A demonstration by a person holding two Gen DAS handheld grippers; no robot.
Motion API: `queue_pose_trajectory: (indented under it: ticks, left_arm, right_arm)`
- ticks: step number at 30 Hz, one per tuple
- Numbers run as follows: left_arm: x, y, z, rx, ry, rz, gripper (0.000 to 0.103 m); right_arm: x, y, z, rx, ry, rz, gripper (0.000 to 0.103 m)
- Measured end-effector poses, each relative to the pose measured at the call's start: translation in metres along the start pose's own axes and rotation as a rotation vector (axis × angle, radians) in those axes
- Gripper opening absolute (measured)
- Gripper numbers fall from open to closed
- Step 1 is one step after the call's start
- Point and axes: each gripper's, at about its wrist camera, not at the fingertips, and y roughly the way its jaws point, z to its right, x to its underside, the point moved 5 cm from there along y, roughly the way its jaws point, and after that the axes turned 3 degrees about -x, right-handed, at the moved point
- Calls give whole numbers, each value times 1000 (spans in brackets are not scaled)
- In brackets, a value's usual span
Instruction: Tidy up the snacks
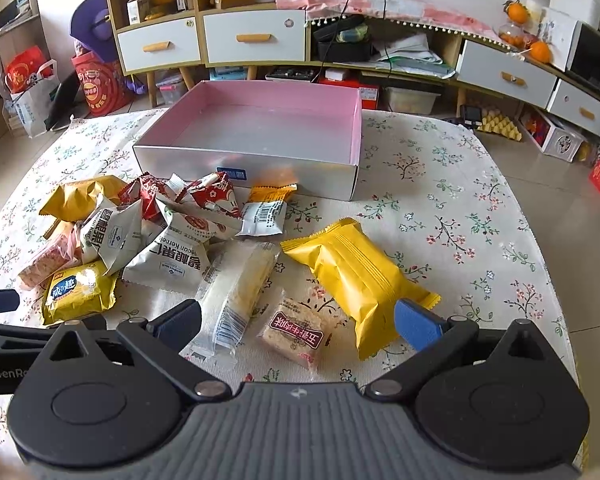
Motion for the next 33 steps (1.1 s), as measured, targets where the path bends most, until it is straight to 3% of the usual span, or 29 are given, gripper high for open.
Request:
queue_pose_trajectory:
  ticks: [33]
  left_arm:
    - [0, 0, -2, 1, -2, -4, 103]
  right_arm:
    - [0, 2, -1, 3, -3, -10, 103]
